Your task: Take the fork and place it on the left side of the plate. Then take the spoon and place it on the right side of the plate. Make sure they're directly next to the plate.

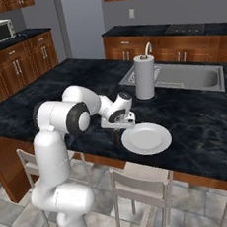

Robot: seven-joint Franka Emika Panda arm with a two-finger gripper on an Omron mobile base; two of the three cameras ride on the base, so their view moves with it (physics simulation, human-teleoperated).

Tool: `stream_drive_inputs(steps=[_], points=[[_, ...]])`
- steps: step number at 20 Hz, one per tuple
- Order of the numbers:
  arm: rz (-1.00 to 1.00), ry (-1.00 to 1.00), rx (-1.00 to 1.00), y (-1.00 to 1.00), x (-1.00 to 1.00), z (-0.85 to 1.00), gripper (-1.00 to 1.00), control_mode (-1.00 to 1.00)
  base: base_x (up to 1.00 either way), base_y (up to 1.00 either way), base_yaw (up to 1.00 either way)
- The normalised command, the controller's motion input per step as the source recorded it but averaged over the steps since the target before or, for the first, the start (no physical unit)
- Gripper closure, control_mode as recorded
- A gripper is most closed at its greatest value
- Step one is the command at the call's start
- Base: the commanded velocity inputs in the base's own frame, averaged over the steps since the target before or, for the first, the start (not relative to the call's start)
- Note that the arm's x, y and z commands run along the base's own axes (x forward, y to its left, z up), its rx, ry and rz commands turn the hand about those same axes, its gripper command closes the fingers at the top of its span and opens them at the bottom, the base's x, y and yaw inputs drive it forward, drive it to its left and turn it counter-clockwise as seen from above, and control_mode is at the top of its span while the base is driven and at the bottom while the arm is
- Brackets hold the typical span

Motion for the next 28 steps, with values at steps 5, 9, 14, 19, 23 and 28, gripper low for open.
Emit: stream_drive_inputs(steps=[5,9,14,19,23,28], points=[[-0.05,0.0,0.0,0.0,0.09,-0.28,1.0,-1.0,0.0,0.0,0.0],[-0.05,0.0,0.0,0.0,0.11,-0.24,1.0,-1.0,0.0,0.0,0.0],[-0.04,0.0,0.0,0.0,0.16,-0.19,1.0,-1.0,0.0,0.0,0.0],[-0.04,0.0,0.0,0.0,0.17,-0.1,-1.0,-1.0,0.0,0.0,0.0],[-0.01,0.0,0.0,0.0,0.02,0.04,-1.0,-1.0,0.0,0.0,0.0],[0.0,0.0,0.0,0.0,0.0,0.19,-1.0,-1.0,0.0,0.0,0.0]])
